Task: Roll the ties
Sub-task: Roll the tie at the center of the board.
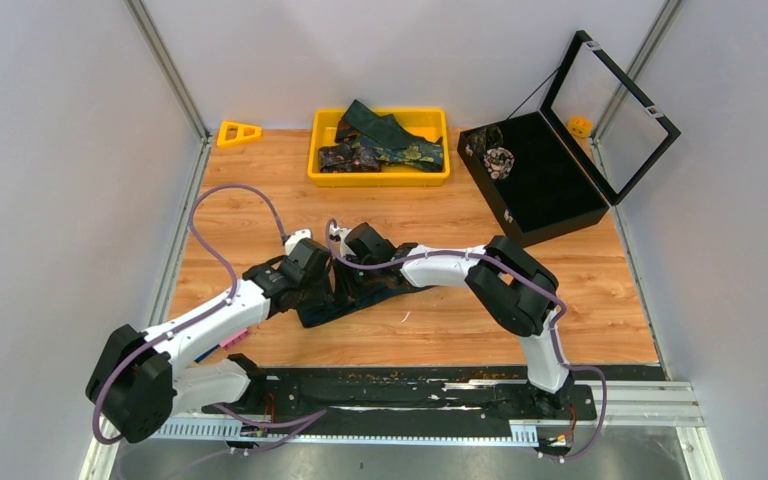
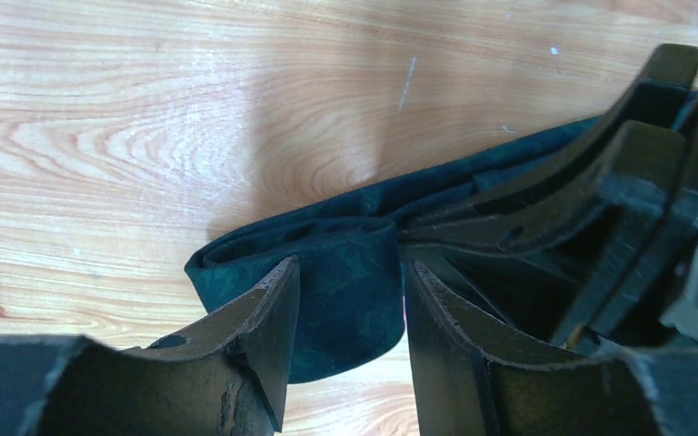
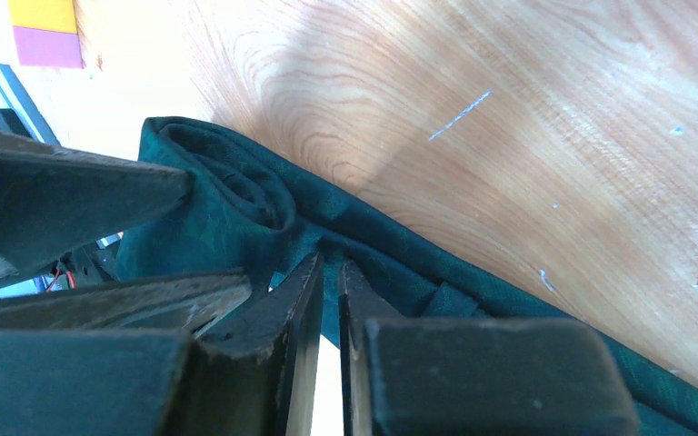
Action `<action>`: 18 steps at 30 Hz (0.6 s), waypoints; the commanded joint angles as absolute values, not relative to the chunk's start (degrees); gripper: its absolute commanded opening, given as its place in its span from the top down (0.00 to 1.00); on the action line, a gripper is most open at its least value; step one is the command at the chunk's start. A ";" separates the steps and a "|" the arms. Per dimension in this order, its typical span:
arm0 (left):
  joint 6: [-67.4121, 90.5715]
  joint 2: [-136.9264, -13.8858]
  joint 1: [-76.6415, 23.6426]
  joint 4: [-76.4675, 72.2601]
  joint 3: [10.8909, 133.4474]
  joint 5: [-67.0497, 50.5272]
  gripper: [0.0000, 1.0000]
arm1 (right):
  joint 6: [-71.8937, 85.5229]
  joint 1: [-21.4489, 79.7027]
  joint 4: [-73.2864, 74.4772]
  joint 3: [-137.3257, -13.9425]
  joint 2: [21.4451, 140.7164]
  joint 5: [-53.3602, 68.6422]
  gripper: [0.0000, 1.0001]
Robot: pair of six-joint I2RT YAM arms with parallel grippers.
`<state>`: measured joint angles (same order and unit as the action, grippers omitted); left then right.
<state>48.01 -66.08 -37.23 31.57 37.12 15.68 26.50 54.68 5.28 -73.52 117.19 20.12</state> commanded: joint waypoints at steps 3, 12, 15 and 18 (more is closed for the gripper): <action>50.09 -61.76 -37.71 31.82 36.33 14.63 0.46 | 26.52 54.45 4.64 -73.30 115.07 19.49 0.87; 50.71 -61.98 -37.71 29.53 34.39 15.82 0.46 | 25.64 53.79 6.86 -73.50 110.45 18.72 0.87; 50.82 -61.48 -37.71 29.44 34.53 16.07 0.46 | 25.57 53.55 6.90 -73.09 108.47 18.88 0.86; 50.70 -60.18 -37.71 29.81 34.75 16.62 0.46 | 25.72 53.42 6.70 -72.80 107.00 20.07 0.84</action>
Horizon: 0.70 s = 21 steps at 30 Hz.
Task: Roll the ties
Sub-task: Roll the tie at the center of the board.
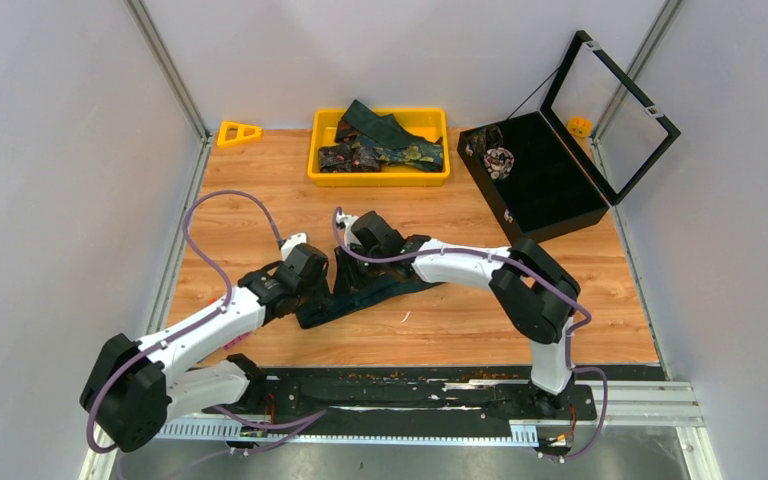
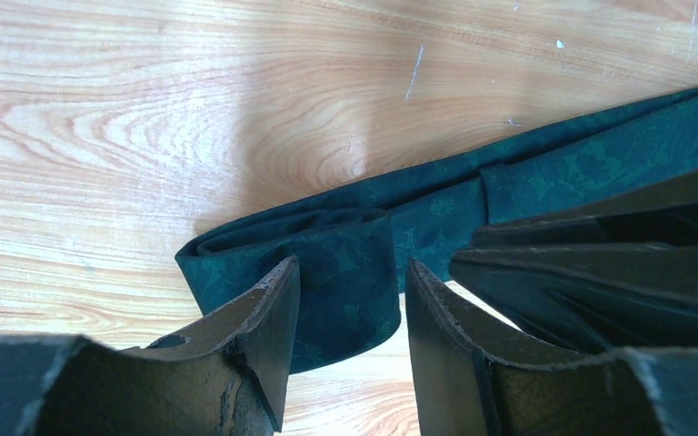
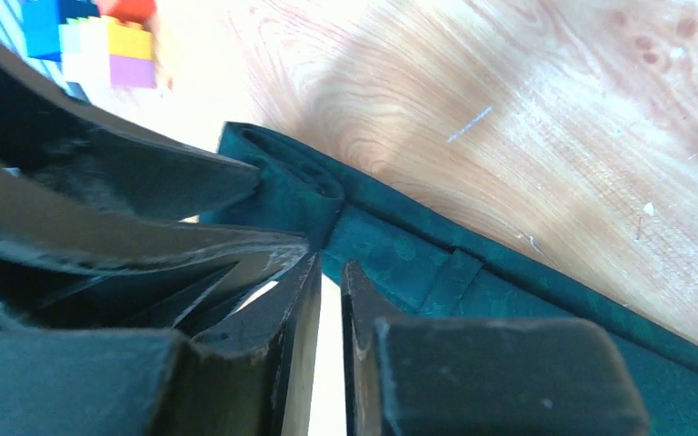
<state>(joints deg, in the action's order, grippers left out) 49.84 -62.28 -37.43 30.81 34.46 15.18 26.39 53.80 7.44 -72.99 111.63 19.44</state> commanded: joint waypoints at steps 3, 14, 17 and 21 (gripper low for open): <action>49.92 -57.88 -37.73 30.00 35.17 17.41 0.41 | 26.13 53.45 6.02 -72.39 106.04 21.15 0.83; 46.85 -45.28 -37.68 36.83 36.29 25.18 0.19 | 27.16 54.60 3.99 -72.11 104.33 25.78 0.80; 47.00 -40.92 -37.75 40.35 35.95 27.74 0.18 | 27.35 55.37 4.21 -73.69 105.28 27.45 0.80; 48.05 -35.78 -37.71 41.86 33.62 28.54 0.17 | 28.64 56.77 3.82 -76.51 107.70 29.04 0.80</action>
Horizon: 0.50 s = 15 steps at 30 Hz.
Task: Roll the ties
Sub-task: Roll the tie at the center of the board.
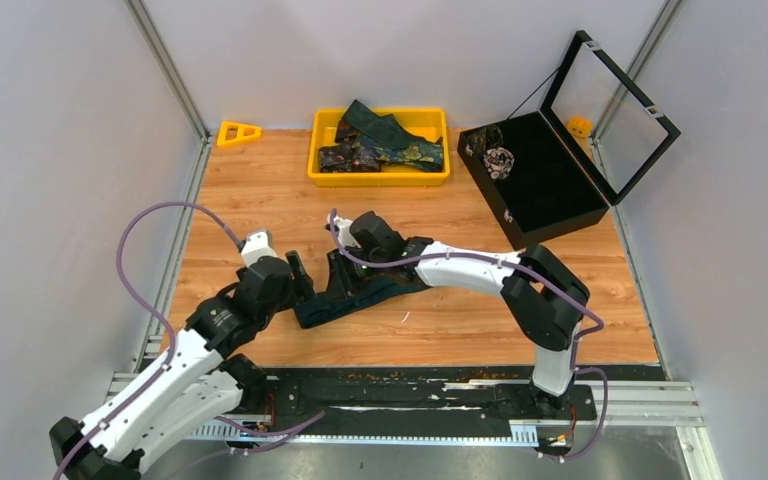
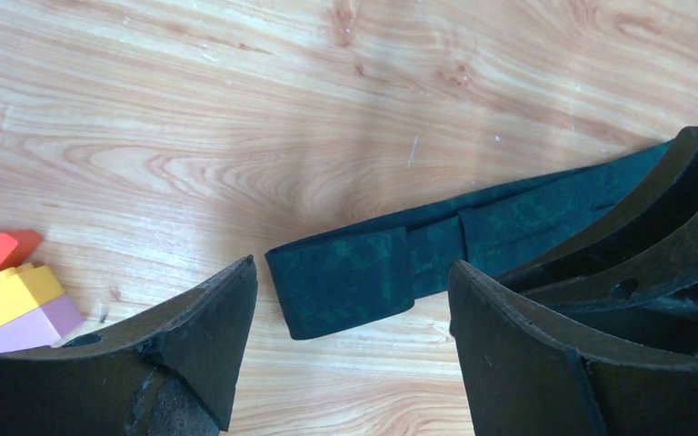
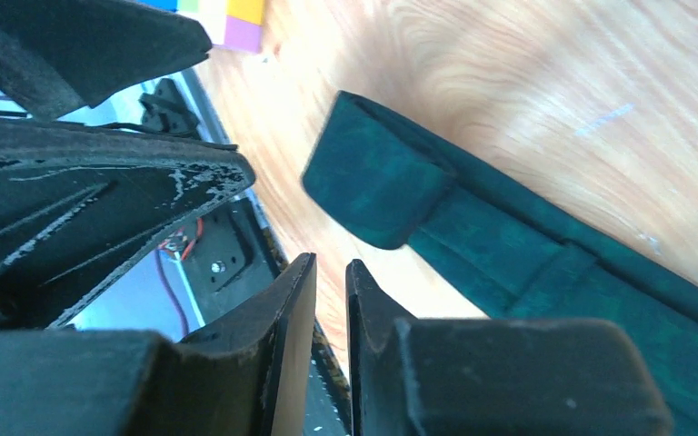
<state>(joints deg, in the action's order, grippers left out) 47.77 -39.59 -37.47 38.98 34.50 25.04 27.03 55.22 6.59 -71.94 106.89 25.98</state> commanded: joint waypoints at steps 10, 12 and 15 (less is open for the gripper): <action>50.21 -29.34 -37.72 43.71 30.09 29.37 0.16 | 29.07 58.87 4.95 -83.35 115.94 30.22 0.81; 50.44 -28.53 -37.71 43.09 29.38 28.79 0.16 | 28.48 58.77 5.87 -84.20 117.31 29.87 0.82; 50.73 -28.01 -37.70 42.45 28.47 28.71 0.16 | 27.57 58.50 6.58 -84.57 118.91 28.96 0.83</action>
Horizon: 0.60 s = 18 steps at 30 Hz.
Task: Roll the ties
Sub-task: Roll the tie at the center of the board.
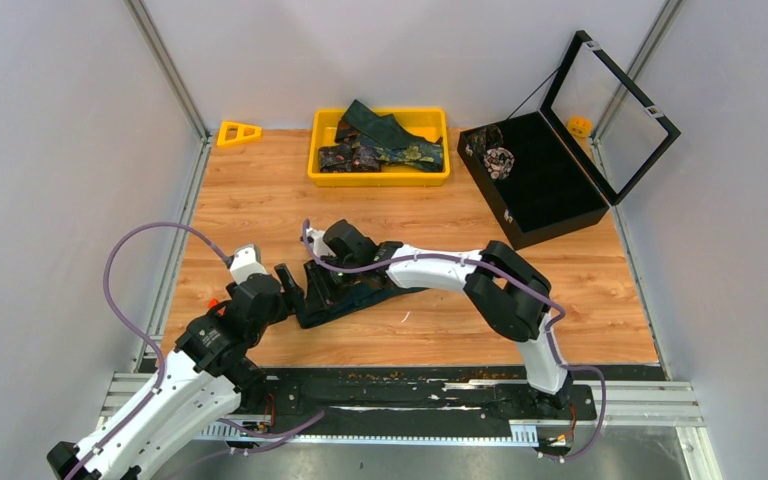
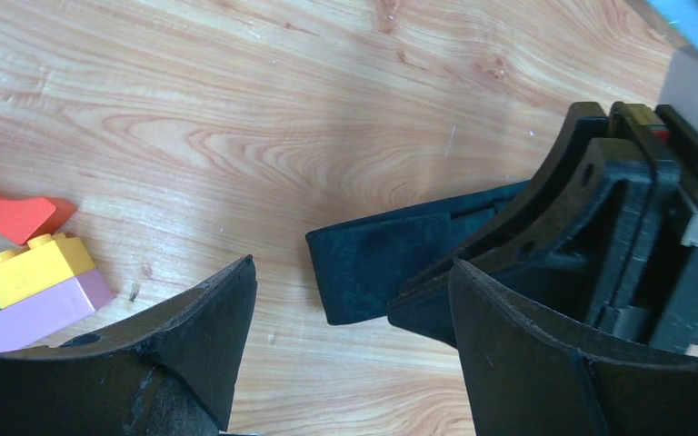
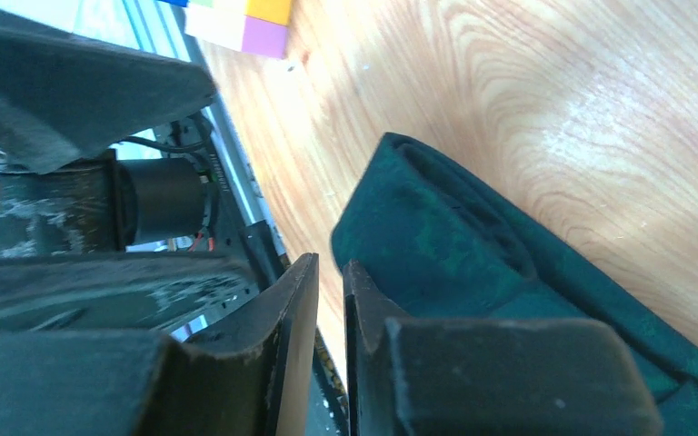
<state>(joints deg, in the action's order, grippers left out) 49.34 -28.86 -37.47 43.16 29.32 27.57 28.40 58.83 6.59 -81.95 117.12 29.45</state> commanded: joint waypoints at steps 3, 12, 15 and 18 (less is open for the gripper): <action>50.66 -28.19 -37.73 42.01 28.01 28.32 0.16 | 27.37 57.87 6.36 -83.36 119.41 28.42 0.83; 50.24 -28.21 -37.73 39.74 25.32 27.32 0.17 | 28.10 56.17 4.23 -80.64 119.09 30.23 0.84; 50.27 -28.23 -37.72 38.81 24.47 26.78 0.17 | 28.41 56.07 4.21 -81.38 118.69 31.60 0.84; 50.49 -28.14 -37.75 38.40 24.02 26.70 0.17 | 28.93 56.03 3.78 -82.20 117.70 33.35 0.84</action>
<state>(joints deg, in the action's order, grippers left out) 49.65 -28.34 -37.47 41.25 24.27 26.59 28.42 56.14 6.20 -80.77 119.48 30.65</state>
